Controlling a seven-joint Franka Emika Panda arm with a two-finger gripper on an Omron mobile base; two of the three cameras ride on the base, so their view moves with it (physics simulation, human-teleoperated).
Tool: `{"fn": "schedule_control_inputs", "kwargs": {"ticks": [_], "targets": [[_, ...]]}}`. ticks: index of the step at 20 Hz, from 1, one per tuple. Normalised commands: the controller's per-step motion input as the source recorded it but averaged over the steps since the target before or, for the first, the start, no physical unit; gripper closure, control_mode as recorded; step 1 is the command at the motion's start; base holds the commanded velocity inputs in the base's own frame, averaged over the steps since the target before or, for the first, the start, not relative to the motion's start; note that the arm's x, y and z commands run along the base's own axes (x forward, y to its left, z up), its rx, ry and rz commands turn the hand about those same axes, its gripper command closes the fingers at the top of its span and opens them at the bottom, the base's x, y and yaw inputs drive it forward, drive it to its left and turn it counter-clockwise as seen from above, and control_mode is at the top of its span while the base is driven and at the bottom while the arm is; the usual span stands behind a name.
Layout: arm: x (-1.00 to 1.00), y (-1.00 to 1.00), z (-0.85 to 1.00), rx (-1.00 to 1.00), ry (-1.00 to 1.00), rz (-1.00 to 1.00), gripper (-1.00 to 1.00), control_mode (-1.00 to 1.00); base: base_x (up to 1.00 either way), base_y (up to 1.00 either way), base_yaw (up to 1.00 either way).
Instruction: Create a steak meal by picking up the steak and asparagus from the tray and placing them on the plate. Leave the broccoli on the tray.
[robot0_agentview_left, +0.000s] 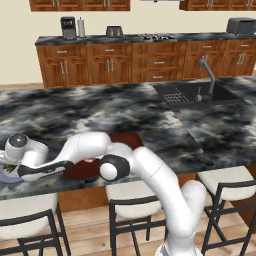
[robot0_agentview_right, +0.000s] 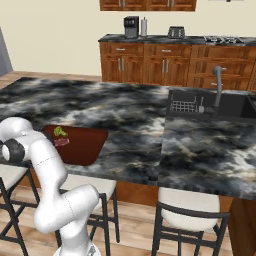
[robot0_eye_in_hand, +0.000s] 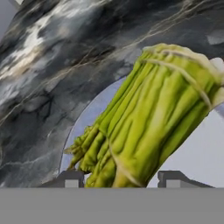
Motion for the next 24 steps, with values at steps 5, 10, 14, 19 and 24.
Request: {"fn": "schedule_control_inputs", "kwargs": {"ticks": [5,10,14,19,24], "targets": [[0.13,0.06,-0.04,0.00,0.00,0.00,-1.00,-1.00,0.00,0.00,0.00],[-0.06,-0.01,0.00,0.00,0.00,-0.02,-1.00,-1.00,0.00,0.00,0.00],[-0.39,-0.15,0.00,0.00,0.00,-0.05,-1.00,-1.00,0.00,0.00,0.00],[-0.61,-0.23,0.24,0.00,-0.07,-0.06,-1.00,-1.00,0.00,0.00,0.00],[-0.78,-0.66,0.12,0.00,-0.08,-0.07,-1.00,-1.00,0.00,0.00,0.00]]}}
